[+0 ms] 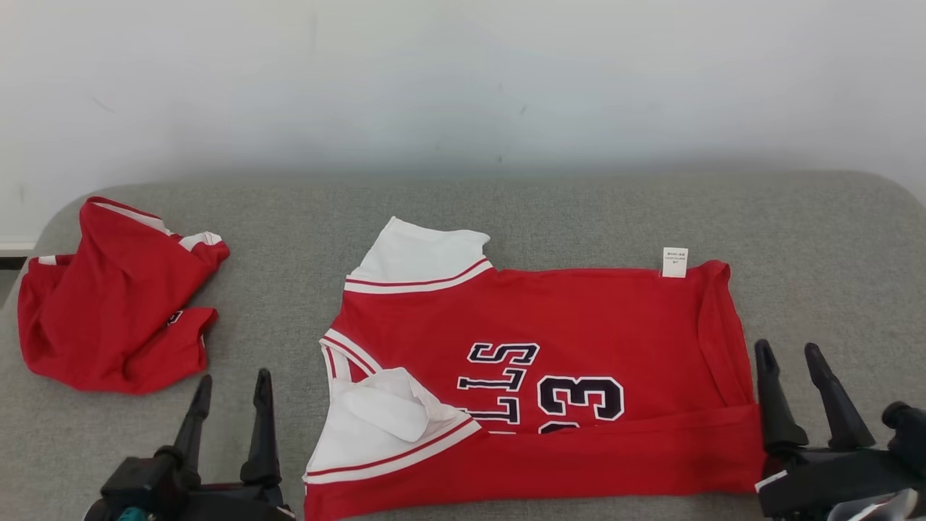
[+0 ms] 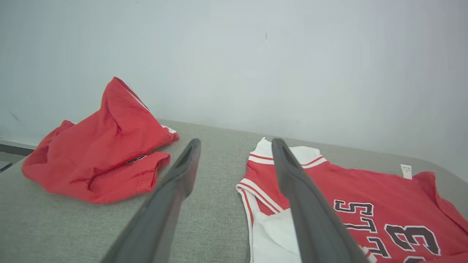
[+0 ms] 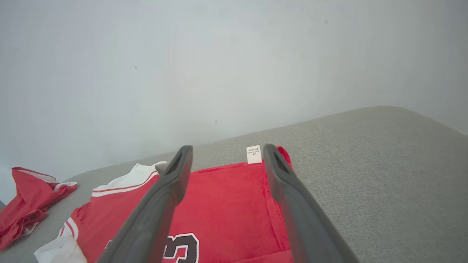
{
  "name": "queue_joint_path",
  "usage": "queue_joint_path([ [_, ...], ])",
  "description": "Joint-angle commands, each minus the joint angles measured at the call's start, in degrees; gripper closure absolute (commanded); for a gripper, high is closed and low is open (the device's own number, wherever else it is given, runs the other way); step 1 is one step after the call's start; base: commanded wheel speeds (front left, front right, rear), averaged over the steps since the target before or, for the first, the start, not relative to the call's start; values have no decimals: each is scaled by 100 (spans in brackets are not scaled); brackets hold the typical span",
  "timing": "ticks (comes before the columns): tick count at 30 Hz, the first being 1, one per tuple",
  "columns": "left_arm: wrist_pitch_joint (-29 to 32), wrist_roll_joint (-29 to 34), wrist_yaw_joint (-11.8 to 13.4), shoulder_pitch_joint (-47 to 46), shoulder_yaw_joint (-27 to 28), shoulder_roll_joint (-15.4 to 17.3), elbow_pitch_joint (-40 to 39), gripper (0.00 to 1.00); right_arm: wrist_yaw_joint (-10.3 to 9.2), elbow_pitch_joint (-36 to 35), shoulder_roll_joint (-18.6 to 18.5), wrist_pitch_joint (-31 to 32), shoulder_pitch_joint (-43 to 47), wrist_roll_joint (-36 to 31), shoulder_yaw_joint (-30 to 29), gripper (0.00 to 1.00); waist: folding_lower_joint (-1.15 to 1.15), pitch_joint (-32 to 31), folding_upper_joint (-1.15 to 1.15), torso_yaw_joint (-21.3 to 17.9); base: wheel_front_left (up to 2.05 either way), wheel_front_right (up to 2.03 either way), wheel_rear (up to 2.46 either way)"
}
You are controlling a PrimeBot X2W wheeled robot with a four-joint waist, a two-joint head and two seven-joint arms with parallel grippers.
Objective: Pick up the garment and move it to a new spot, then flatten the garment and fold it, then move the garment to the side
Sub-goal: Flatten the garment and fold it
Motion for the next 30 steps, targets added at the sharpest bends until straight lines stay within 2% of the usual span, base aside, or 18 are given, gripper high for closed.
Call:
queue_joint_path([
  [1,-18,89,-17,26,49,-41,-41,0,-13,-25,10,-82,-15,-69,38,0,0,-23,0,7,0,0,0],
  [7,-19,589,-109,265,302,-136,-141,0,-13,46,104,-552,155,-419,265,0,0,-113,0,1,0,0,0],
  [12,-20,777,-323,471,554,-229,-23,0,-13,114,222,-723,371,-447,236,0,0,-131,0,8,0,0,0],
  [16,-20,956,-410,654,649,-365,-38,0,-13,154,255,-785,591,-512,156,0,0,-158,0,25,0,0,0],
  [20,-20,1204,-447,857,739,-351,-59,0,-13,169,273,-808,716,-523,136,0,0,-171,0,-2,0,0,0],
  [30,-20,1357,-606,1129,992,-507,-95,0,-13,279,224,-824,783,-607,183,0,0,-184,0,6,0,0,0],
])
